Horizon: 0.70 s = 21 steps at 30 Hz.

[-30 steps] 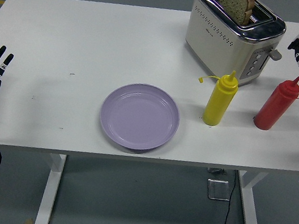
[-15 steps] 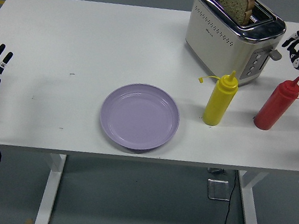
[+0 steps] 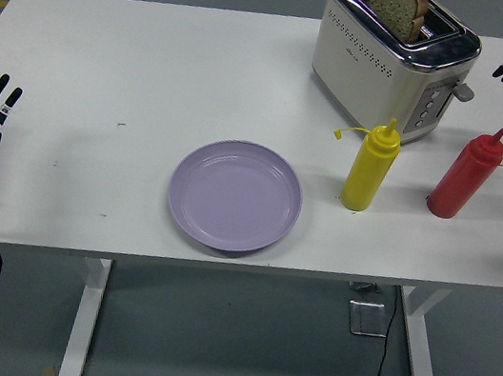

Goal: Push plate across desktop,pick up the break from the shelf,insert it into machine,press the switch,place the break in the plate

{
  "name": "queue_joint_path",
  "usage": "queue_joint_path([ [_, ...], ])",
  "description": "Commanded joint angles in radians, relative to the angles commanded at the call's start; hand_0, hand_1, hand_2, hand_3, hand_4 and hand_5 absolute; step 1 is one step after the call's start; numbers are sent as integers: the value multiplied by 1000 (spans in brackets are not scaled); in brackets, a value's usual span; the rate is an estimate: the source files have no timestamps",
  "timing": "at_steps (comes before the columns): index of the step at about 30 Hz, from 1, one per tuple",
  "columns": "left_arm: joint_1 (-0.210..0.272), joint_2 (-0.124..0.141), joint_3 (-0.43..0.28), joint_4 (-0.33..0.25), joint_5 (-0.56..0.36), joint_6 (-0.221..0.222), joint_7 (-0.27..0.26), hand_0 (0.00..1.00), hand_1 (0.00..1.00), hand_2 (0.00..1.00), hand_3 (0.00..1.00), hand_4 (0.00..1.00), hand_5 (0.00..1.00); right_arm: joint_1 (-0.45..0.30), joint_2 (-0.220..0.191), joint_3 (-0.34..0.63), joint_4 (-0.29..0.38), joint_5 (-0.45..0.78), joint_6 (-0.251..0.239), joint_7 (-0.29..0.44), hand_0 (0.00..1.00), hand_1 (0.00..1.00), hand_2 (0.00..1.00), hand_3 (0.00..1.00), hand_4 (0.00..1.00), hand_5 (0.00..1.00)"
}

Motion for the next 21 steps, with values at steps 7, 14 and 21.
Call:
queue_joint_path([
  [7, 1, 0, 2, 0, 0, 0, 0, 825, 873, 945, 830, 617, 998, -8, -10, -2, 7, 13, 33, 4, 531, 543, 639, 777, 346, 117],
  [14, 1, 0, 3, -1, 0, -1, -1, 826, 873, 945, 831, 617, 998, -11, -13, -6, 13, 21, 48, 13, 524, 535, 602, 615, 342, 111],
  [21, 1, 0, 0, -1, 0, -1, -1, 826, 873, 945, 831, 616, 998, -10, -15, -3, 27, 33, 59, 31, 527, 535, 601, 587, 349, 116],
])
